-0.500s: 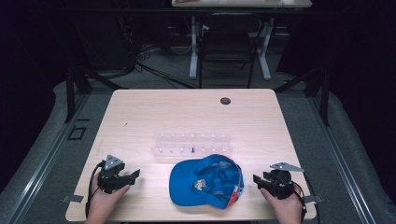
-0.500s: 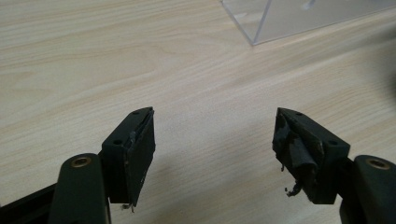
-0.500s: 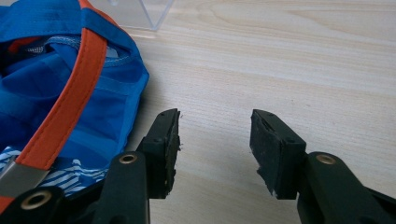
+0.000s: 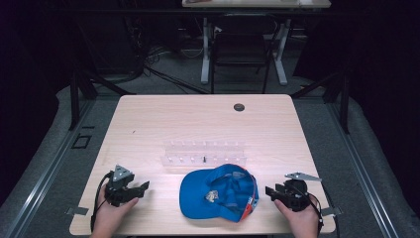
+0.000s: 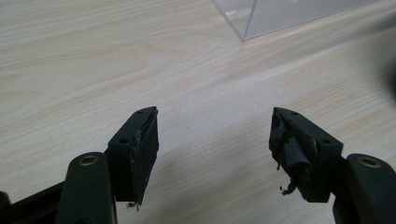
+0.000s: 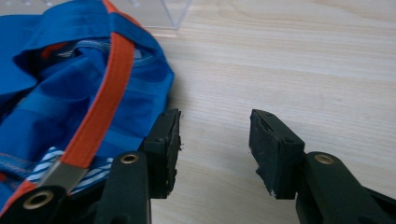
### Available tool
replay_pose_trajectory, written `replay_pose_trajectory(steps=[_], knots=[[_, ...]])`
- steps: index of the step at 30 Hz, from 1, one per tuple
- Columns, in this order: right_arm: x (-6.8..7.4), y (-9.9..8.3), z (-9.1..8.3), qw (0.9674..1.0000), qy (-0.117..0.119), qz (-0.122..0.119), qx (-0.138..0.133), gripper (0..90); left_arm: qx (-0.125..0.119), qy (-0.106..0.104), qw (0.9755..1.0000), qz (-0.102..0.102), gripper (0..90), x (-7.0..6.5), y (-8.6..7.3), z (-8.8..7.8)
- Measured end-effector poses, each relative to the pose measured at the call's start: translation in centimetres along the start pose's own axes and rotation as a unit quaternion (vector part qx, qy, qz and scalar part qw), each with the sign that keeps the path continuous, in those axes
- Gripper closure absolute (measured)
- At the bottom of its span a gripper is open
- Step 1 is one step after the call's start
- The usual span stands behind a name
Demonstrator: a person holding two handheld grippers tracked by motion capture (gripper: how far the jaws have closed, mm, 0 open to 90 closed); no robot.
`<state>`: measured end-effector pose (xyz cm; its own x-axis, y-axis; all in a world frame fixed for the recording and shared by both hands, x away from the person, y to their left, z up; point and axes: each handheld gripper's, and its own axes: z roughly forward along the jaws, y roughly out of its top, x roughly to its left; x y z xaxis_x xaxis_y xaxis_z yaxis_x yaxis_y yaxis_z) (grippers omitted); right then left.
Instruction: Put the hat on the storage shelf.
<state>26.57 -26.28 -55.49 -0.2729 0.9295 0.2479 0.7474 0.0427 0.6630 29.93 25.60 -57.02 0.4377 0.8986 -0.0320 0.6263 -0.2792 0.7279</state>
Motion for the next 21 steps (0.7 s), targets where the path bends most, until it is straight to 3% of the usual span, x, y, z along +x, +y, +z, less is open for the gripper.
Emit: replay_pose_trajectory(steps=[8,21], knots=[[0.9,0.9,-0.3,0.9993,0.031,0.016,0.013,52.2,0.004,-0.004,1.0,0.006,35.6,-0.1,0.1,0.0],[1.7,3.3,-0.9,0.9937,0.093,0.035,0.052,51.5,0.008,-0.006,0.9999,0.004,35.6,-0.1,0.2,0.1]])
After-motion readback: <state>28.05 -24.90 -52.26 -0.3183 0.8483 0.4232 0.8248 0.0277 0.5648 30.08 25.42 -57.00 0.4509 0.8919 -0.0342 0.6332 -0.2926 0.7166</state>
